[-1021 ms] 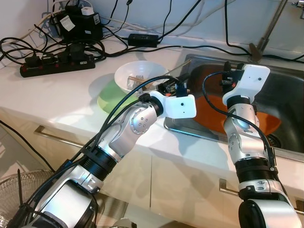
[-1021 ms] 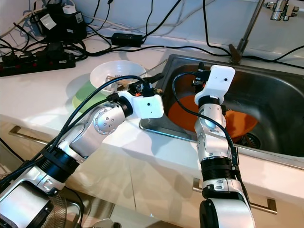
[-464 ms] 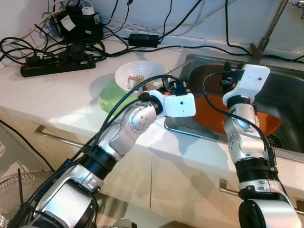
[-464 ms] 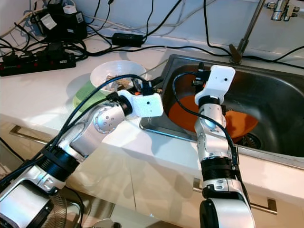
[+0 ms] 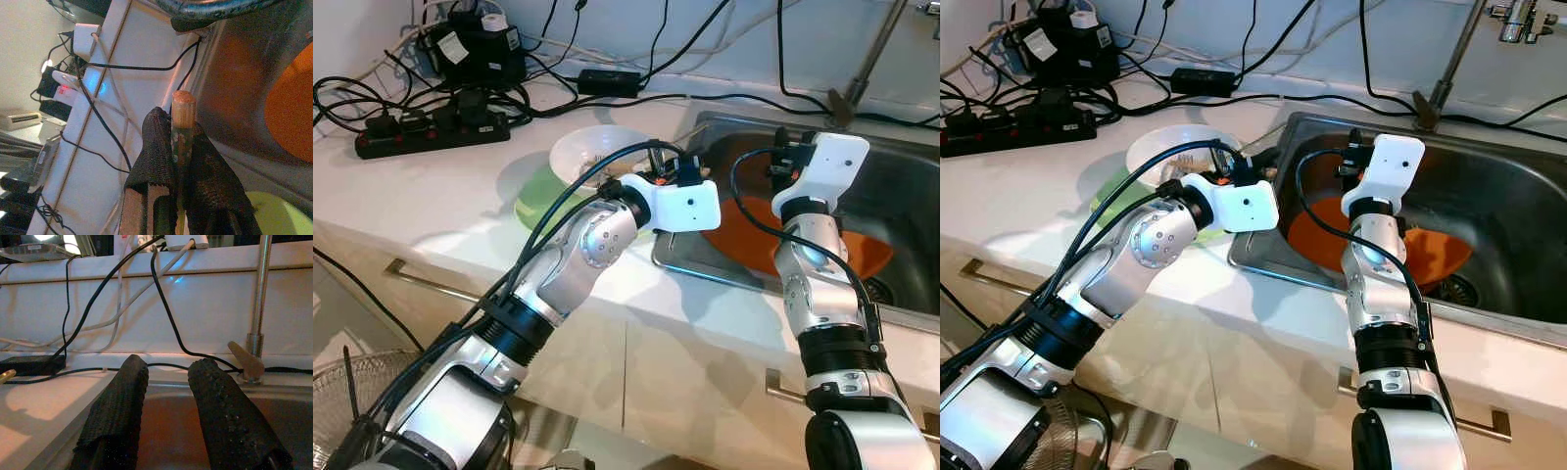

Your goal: Kitchen organization

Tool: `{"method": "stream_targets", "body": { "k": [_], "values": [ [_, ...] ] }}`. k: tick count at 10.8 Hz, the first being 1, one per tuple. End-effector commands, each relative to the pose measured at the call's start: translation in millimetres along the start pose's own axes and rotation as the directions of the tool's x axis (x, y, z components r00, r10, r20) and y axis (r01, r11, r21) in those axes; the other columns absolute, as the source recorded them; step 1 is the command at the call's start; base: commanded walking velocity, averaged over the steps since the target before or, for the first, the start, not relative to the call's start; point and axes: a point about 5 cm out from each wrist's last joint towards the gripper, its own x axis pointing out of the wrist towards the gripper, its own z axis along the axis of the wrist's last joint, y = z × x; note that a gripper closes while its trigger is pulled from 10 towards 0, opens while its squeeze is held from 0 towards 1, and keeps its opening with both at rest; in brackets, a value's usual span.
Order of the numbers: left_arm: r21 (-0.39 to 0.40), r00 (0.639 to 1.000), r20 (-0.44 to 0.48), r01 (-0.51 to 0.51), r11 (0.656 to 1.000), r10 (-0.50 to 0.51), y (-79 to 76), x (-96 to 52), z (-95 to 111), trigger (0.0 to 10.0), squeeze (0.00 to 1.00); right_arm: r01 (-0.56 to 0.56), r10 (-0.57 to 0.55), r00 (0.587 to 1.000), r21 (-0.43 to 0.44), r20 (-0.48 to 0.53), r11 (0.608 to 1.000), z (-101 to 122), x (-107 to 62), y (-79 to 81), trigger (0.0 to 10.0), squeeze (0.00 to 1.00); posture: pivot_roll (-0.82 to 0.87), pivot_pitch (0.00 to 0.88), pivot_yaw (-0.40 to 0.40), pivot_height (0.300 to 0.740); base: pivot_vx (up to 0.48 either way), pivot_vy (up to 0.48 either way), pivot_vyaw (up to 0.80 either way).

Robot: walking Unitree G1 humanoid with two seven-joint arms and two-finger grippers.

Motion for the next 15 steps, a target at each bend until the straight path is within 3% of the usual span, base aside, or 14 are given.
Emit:
{"method": "stream_targets", "body": {
  "k": [1, 3, 4, 5, 6, 7, 9, 10, 11, 12, 13, 14, 15],
  "values": [
    [0.046, 0.998, 0.022, -0.062, 0.997, 0.061, 16.8, 0.6, 6.2, 0.0, 0.00, -0.001, 0.001, 1.000, 0.005, 0.008, 1.000, 4.2, 4.1, 0.8, 10.0, 0.00, 0.20, 0.048, 0.002, 0.725, 0.000, 0.000, 0.00],
    [0.121, 0.995, 0.021, -0.095, 0.988, 0.093, 31.4, -1.5, 9.4, 0.0, 0.00, 0.000, 0.000, 1.000, 0.004, 0.008, 1.000, 4.0, 4.2, 0.7, 10.0, 0.00, 0.20, 0.046, 0.000, 0.725, 0.000, 0.000, 0.00],
    [0.153, 0.987, 0.037, -0.159, 0.975, 0.156, 47.2, -4.8, 14.3, 0.7, 0.00, -0.003, 0.003, 1.000, 0.004, 0.008, 1.000, 4.1, 4.3, 0.6, 10.0, 0.00, 0.21, 0.047, -0.003, 0.725, 0.000, 0.000, 0.00],
    [0.161, 0.968, 0.065, -0.249, 0.955, 0.241, 66.2, -9.0, 20.0, 9.9, 0.00, -0.007, 0.007, 1.000, 0.001, 0.011, 1.000, 4.7, 4.9, 0.4, 10.0, 0.00, 0.21, 0.048, -0.004, 0.725, 0.000, 0.000, 0.00],
    [0.094, 0.943, 0.101, -0.326, 0.941, 0.316, 77.6, -13.0, 23.4, 10.0, 0.00, -0.029, 0.029, 0.999, -0.004, 0.026, 1.000, 8.2, 6.8, 0.6, 10.0, 0.57, 0.21, 0.044, -0.007, 0.725, 0.000, 0.000, 0.00],
    [-0.090, 0.903, 0.126, -0.402, 0.911, 0.411, 84.1, -18.2, 21.7, 10.0, 0.00, -0.075, 0.076, 0.995, -0.028, 0.062, 0.997, 16.1, 10.0, 0.7, 10.0, 1.00, 0.21, 0.043, -0.008, 0.725, 0.000, 0.000, 0.00],
    [-0.414, 0.852, 0.143, -0.410, 0.813, 0.503, 94.8, -23.7, 30.6, 10.0, 0.00, -0.208, 0.217, 0.967, -0.077, 0.136, 0.975, 36.3, 14.5, -0.6, 10.0, 1.00, 0.21, 0.042, -0.008, 0.725, 0.000, 0.000, 0.00],
    [-0.434, 0.848, 0.161, -0.399, 0.808, 0.505, 96.7, -24.8, 33.8, 10.0, 0.00, -0.275, 0.287, 0.945, -0.095, 0.156, 0.957, 42.2, 13.6, 1.8, 10.0, 1.00, 0.20, 0.042, -0.007, 0.725, 0.000, 0.000, 0.00],
    [-0.440, 0.842, 0.233, -0.355, 0.825, 0.487, 97.7, -25.3, 44.2, 10.0, 0.00, -0.397, 0.416, 0.893, -0.135, 0.173, 0.908, 49.9, 9.3, 7.4, 10.0, 1.00, 0.21, 0.042, -0.006, 0.725, 0.000, 0.000, 0.00],
    [-0.440, 0.840, 0.253, -0.341, 0.830, 0.480, 97.4, -25.0, 47.4, 10.0, 0.00, -0.430, 0.451, 0.875, -0.147, 0.173, 0.891, 51.1, 7.4, 9.0, 10.0, 1.00, 0.21, 0.042, -0.006, 0.725, 0.000, 0.000, 0.00],
    [-0.447, 0.837, 0.299, -0.301, 0.842, 0.458, 96.0, -23.3, 55.4, 10.0, 0.00, -0.494, 0.515, 0.839, -0.148, 0.175, 0.857, 51.7, 2.2, 12.3, 10.0, 0.00, 0.20, 0.041, -0.001, 0.725, 0.000, 0.000, 0.00],
    [-0.475, 0.835, 0.314, -0.275, 0.836, 0.453, 96.2, -23.0, 57.5, 10.0, 0.00, -0.538, 0.552, 0.815, -0.124, 0.177, 0.834, 52.0, -1.3, 14.6, 10.0, 0.00, 0.20, 0.039, 0.005, 0.725, 0.000, 0.000, 0.00],
    [-0.538, 0.826, 0.337, -0.225, 0.813, 0.452, 97.5, -24.1, 60.1, 10.0, 0.00, -0.608, 0.615, 0.767, -0.099, 0.182, 0.788, 53.1, -8.4, 19.9, 10.0, 0.00, 0.20, 0.038, 0.008, 0.725, 0.000, 0.000, 0.00]
  ]
}}
